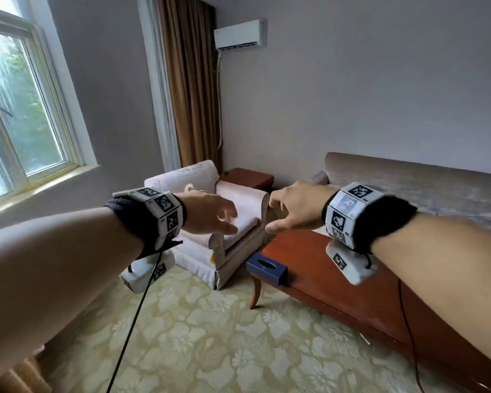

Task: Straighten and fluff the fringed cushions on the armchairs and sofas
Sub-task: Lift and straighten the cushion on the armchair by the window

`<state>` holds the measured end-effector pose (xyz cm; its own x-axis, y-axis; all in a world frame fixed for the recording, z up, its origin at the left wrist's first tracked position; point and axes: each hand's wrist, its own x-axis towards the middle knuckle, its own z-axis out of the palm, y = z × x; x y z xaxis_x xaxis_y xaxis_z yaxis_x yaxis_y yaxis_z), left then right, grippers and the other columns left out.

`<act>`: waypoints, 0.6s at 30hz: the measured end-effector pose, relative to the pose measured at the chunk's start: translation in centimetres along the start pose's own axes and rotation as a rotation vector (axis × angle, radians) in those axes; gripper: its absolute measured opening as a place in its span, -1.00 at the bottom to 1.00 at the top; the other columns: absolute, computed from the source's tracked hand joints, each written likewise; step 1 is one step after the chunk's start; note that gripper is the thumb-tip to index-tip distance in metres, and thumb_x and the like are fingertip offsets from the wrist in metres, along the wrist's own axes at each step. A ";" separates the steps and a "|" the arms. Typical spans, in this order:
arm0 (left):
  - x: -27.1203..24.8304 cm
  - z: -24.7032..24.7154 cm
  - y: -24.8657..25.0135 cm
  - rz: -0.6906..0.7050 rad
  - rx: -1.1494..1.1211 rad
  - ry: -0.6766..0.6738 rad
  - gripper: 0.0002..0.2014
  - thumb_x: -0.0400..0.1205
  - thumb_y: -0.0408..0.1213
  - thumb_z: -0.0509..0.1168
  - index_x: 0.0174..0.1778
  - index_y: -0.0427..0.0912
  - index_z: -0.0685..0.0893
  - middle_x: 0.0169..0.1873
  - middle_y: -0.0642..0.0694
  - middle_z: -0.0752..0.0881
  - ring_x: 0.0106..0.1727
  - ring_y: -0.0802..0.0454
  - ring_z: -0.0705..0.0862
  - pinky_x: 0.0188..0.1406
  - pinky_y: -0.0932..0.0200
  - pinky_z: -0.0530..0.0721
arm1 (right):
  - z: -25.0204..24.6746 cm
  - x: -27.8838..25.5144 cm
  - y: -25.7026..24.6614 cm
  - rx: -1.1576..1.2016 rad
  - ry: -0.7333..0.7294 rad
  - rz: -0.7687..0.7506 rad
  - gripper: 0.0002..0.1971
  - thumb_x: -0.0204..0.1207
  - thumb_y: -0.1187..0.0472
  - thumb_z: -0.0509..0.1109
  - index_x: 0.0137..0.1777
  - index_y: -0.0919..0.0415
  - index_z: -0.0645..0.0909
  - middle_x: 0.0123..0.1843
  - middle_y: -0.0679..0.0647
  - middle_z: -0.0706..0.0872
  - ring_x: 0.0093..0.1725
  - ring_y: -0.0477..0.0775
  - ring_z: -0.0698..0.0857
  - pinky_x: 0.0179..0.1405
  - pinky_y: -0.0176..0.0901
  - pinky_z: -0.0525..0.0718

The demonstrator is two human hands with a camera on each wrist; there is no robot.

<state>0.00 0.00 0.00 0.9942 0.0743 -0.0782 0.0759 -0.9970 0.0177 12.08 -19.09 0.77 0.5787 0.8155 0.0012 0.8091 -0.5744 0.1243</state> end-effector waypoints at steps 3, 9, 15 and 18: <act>2.9 1.6 -5.4 -0.052 -0.036 -0.029 -0.52 0.71 0.20 0.22 0.52 0.13 0.53 0.40 0.03 0.67 0.41 0.04 0.61 0.38 0.13 0.51 | 2.3 6.5 -0.9 0.031 -0.060 -0.027 -0.26 0.48 -0.39 0.39 0.51 0.08 0.49 0.42 0.06 0.66 0.37 0.12 0.62 0.11 -0.14 0.48; 11.8 4.4 -18.2 -0.117 -0.089 -0.049 -0.48 0.69 0.23 0.22 0.53 0.11 0.54 0.40 0.00 0.68 0.41 0.00 0.63 0.43 0.08 0.53 | 5.5 21.4 -1.7 0.030 -0.151 -0.044 -0.27 0.49 -0.39 0.37 0.51 0.09 0.49 0.40 0.08 0.67 0.38 0.14 0.61 0.23 -0.08 0.55; 21.3 4.1 -27.8 -0.131 -0.158 -0.038 -0.51 0.70 0.21 0.23 0.51 0.12 0.55 0.39 0.05 0.68 0.41 0.01 0.64 0.41 0.07 0.54 | 5.6 34.0 -0.5 0.077 -0.166 -0.051 -0.30 0.56 -0.37 0.30 0.53 0.10 0.48 0.44 0.06 0.65 0.42 0.13 0.59 0.34 -0.04 0.56; 26.1 4.8 -31.3 -0.138 -0.184 -0.054 -0.51 0.69 0.23 0.24 0.50 0.13 0.56 0.37 0.06 0.68 0.39 0.02 0.65 0.40 0.06 0.56 | 6.7 40.0 0.8 0.153 -0.173 -0.029 -0.32 0.55 -0.37 0.32 0.51 0.07 0.49 0.41 0.03 0.66 0.39 0.10 0.61 0.30 -0.04 0.58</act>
<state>23.21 33.02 -7.33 0.9682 0.2034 -0.1455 0.2286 -0.9559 0.1845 36.56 12.55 -5.74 0.5530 0.8153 -0.1714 0.8243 -0.5654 -0.0298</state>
